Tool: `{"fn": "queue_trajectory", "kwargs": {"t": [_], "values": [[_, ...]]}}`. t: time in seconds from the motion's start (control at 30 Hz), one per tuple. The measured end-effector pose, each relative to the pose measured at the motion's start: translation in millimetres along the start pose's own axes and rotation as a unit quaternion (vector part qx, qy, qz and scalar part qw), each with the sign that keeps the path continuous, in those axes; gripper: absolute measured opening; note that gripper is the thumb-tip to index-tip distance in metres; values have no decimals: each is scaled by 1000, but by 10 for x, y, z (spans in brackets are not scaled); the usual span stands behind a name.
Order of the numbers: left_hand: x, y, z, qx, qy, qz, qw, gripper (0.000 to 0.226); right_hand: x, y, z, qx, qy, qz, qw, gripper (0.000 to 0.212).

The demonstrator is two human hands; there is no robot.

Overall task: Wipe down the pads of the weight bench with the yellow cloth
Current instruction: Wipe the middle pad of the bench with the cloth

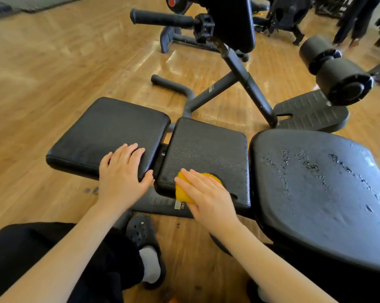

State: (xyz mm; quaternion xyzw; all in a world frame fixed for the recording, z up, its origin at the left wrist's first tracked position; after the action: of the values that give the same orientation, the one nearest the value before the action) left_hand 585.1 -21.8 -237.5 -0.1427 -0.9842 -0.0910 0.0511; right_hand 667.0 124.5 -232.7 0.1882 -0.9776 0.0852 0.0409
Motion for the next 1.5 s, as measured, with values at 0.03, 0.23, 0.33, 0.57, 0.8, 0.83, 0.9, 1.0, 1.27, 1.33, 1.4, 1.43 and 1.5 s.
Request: {"fn": "queue_trajectory", "kwargs": {"t": [0.03, 0.23, 0.33, 0.57, 0.8, 0.83, 0.9, 1.0, 1.27, 1.33, 1.4, 1.43, 1.5], "values": [[4, 6, -8, -4, 1, -1, 1000, 57, -95, 114, -13, -9, -4, 12, 1000, 57], [51, 35, -13, -22, 4, -3, 1000, 55, -548, 680, -213, 25, 49, 122, 991, 42], [60, -2, -14, -22, -2, -8, 1000, 57, -263, 326, -244, 16, 71, 72, 995, 43], [20, -3, -7, 2, 3, 0, 1000, 56, 202, -373, 225, -103, 16, -12, 994, 49], [-17, -3, 13, -3, -6, 14, 1000, 56, -124, -91, 207, -124, -6, -52, 991, 53], [-14, -4, 9, -7, -6, 17, 1000, 56, -229, 32, 194, -130, -12, -42, 990, 59], [-7, 2, -7, -11, -3, 17, 1000, 56, -433, 302, 172, -133, -27, -13, 991, 67], [2, 36, -1, -10, -6, 20, 1000, 58, -678, 570, 49, -75, 19, 31, 996, 62], [-28, -15, 28, 3, -5, 12, 1000, 59, 70, -384, 60, -52, 16, -44, 998, 51], [-41, -14, 30, 16, -6, 15, 1000, 61, 217, -465, 149, -67, -9, -52, 996, 50], [-25, -3, 15, 18, -6, 18, 1000, 61, 191, -370, 161, -74, -22, -58, 995, 51], [-10, 4, 4, 16, -6, 19, 1000, 60, 126, -295, 156, -78, -24, -64, 995, 53], [-1, 16, -1, 11, -11, 22, 1000, 59, -83, -97, 176, -89, -37, -56, 994, 64]]}}
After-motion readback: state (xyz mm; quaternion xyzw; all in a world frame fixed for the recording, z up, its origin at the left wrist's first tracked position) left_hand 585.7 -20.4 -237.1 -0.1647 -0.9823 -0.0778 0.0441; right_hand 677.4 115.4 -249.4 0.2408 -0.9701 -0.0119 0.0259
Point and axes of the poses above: each hand's wrist, its own x-axis towards the middle knuckle, its own z-axis out of the palm, y = z × x, the point moved 10 cm from there along x, towards the middle knuckle, and after that the axes turned 12 degrees about -y, right-handed, at the moved point
